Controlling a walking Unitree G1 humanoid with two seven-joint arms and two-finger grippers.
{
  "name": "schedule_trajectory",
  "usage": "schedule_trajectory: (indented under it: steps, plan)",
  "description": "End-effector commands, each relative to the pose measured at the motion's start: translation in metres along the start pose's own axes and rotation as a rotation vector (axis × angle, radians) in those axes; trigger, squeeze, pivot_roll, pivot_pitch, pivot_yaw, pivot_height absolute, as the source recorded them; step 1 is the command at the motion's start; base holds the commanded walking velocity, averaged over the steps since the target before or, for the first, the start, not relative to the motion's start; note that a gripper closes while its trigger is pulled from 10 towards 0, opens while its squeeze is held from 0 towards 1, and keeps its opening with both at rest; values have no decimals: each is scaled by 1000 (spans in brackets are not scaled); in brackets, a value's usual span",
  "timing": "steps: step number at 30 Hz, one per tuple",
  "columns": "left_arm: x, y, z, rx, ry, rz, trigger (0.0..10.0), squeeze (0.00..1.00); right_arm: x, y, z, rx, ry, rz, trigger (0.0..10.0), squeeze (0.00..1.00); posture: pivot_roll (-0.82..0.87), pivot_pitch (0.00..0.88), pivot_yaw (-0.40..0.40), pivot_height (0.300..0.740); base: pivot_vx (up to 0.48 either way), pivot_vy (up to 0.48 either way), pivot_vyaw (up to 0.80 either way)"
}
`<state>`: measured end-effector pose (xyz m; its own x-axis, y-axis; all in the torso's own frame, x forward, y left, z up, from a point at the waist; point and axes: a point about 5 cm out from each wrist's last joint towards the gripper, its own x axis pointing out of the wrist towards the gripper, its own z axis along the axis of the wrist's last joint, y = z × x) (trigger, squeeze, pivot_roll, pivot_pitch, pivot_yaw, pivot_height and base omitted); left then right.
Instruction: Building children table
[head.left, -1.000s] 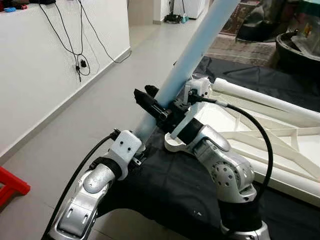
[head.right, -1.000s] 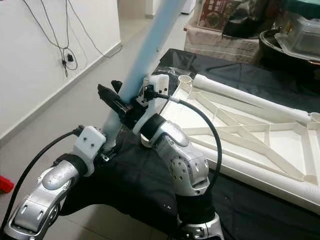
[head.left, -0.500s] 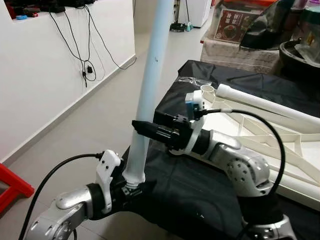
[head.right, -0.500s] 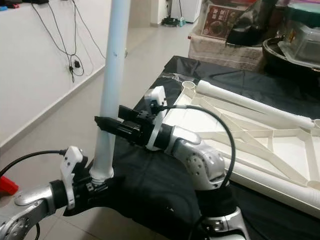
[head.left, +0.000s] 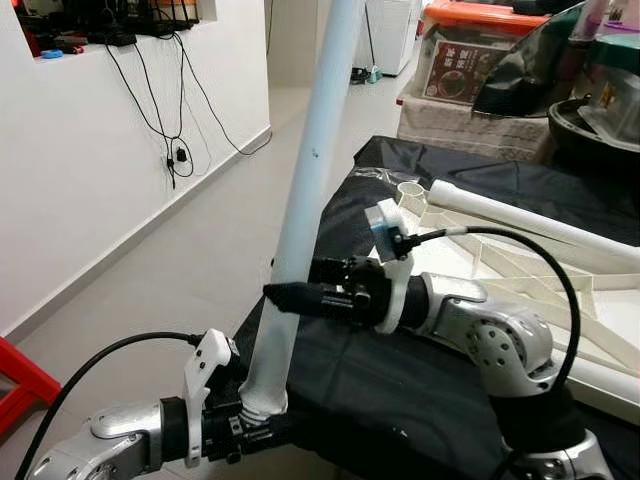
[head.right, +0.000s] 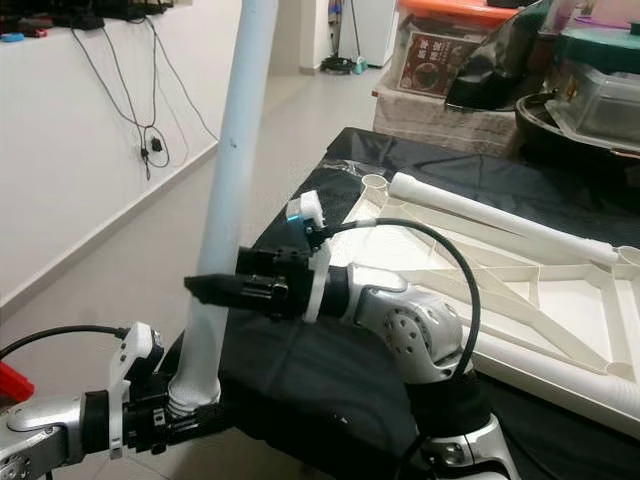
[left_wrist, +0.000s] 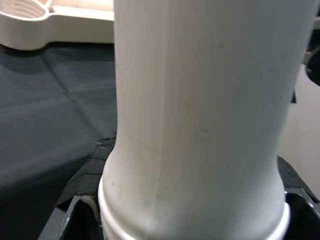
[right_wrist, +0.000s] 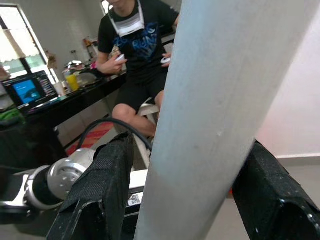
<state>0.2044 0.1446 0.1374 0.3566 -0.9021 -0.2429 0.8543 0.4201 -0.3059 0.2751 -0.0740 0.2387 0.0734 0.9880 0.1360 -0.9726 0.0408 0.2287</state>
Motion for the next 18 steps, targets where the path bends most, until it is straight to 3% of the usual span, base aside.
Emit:
schedule_trajectory:
  steps: [1,18]
  plan:
    - [0,2,-1,2,31,-12,10000,0,6,8,-2,16,8,64,10000,0,82,51,-23,740,0,0,0]
    - [10,15,-3,65,81,-34,10000,0,19,12,-3,57,-29,66,10000,0,70,60,-22,740,0,0,0]
